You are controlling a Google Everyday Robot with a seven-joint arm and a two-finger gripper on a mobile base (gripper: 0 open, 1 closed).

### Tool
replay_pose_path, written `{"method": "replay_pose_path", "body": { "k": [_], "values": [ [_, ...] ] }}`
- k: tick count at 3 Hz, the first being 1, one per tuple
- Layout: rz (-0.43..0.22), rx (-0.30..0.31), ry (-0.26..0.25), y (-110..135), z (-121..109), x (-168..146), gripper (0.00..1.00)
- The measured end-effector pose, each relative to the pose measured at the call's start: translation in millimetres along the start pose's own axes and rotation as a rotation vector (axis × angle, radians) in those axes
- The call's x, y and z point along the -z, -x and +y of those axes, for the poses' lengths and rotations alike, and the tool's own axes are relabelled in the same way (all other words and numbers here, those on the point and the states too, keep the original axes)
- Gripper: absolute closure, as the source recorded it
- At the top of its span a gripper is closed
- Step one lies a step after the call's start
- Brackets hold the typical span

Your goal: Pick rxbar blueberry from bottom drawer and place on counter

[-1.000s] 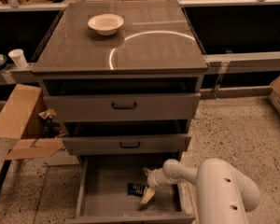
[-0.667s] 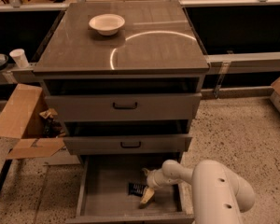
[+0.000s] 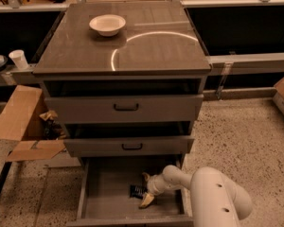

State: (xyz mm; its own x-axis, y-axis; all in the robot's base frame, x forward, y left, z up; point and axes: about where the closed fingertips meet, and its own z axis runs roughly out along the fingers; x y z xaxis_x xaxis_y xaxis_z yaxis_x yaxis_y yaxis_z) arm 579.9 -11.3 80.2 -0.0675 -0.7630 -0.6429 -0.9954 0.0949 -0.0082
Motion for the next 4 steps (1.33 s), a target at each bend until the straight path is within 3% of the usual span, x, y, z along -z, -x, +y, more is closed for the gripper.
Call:
{"method": "replay_pose_path", "body": {
  "k": [3,4],
  "values": [
    [0.000,0.000,0.000,11.8,-0.1,14.1,0.94],
    [-0.052,0.031,0.005,17.4,3.5,18.2,1.00]
  ]
}}
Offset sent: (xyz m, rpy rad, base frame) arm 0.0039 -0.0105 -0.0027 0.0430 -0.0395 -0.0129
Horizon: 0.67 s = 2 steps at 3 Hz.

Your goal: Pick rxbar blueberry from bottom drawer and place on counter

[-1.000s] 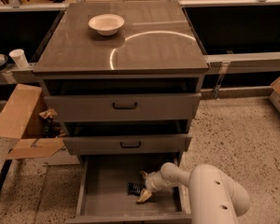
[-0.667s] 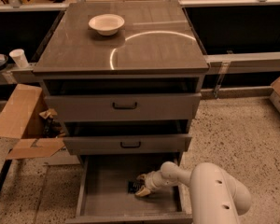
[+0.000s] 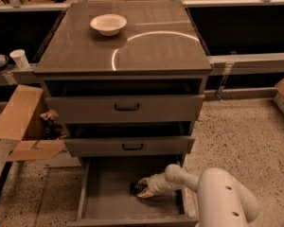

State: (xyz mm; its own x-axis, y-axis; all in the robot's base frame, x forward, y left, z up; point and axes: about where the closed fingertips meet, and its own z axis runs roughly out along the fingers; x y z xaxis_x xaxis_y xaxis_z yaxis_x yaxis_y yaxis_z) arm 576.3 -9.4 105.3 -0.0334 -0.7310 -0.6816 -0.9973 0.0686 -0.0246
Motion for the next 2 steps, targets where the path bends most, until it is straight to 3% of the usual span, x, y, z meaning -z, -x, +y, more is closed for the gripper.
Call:
{"method": "replay_pose_path", "body": {
  "k": [1,2],
  "values": [
    [-0.181,0.059,0.009,25.2,10.2,21.5,1.00],
    [-0.341,0.188,0.040,51.6,28.9,49.3,1.00]
  ]
}}
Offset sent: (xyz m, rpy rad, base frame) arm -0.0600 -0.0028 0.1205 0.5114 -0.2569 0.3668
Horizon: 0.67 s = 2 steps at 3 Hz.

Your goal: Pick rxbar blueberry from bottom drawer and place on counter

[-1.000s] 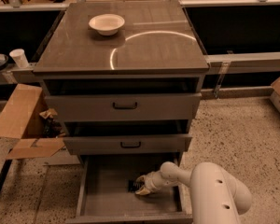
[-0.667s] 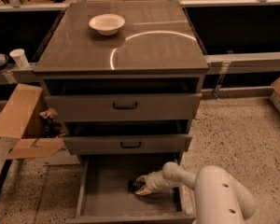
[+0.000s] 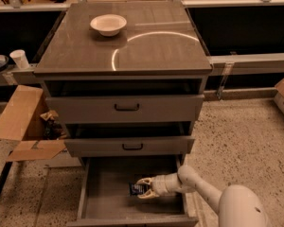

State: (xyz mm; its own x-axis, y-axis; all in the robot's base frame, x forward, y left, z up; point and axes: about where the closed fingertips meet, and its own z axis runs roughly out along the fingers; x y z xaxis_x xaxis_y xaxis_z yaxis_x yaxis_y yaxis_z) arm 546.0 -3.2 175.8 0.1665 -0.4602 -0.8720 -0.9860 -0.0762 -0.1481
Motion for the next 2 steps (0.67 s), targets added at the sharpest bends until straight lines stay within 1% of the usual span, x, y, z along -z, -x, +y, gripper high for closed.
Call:
{"method": "replay_pose_path", "body": {
  "k": [1,2],
  "values": [
    [-0.046,0.069,0.045,11.1,13.2,0.2,1.00],
    [-0.046,0.069,0.045,11.1,13.2,0.2,1.00]
  ]
}}
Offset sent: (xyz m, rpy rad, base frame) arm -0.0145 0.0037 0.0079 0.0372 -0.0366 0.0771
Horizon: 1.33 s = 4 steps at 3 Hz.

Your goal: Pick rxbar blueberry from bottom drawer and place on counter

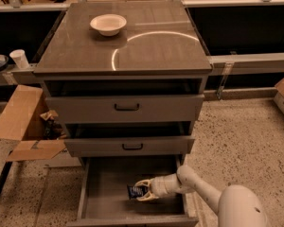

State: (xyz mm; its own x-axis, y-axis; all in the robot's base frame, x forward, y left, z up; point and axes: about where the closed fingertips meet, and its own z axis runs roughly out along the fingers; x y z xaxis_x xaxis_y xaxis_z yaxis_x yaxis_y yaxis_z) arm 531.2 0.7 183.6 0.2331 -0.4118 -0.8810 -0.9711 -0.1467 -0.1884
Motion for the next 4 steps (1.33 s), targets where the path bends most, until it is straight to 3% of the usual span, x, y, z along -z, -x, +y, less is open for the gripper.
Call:
{"method": "replay_pose_path", "body": {
  "k": [1,2,3,4],
  "values": [
    [0.007,0.012,-0.016,5.6,-2.4,8.6,1.00],
    [0.064,0.067,-0.049,30.1,-15.5,38.6,1.00],
    [0.123,0.154,-0.071,76.3,-24.1,70.6,1.00],
    [0.184,0.270,-0.028,138.5,-25.6,92.7,1.00]
  ]
}}
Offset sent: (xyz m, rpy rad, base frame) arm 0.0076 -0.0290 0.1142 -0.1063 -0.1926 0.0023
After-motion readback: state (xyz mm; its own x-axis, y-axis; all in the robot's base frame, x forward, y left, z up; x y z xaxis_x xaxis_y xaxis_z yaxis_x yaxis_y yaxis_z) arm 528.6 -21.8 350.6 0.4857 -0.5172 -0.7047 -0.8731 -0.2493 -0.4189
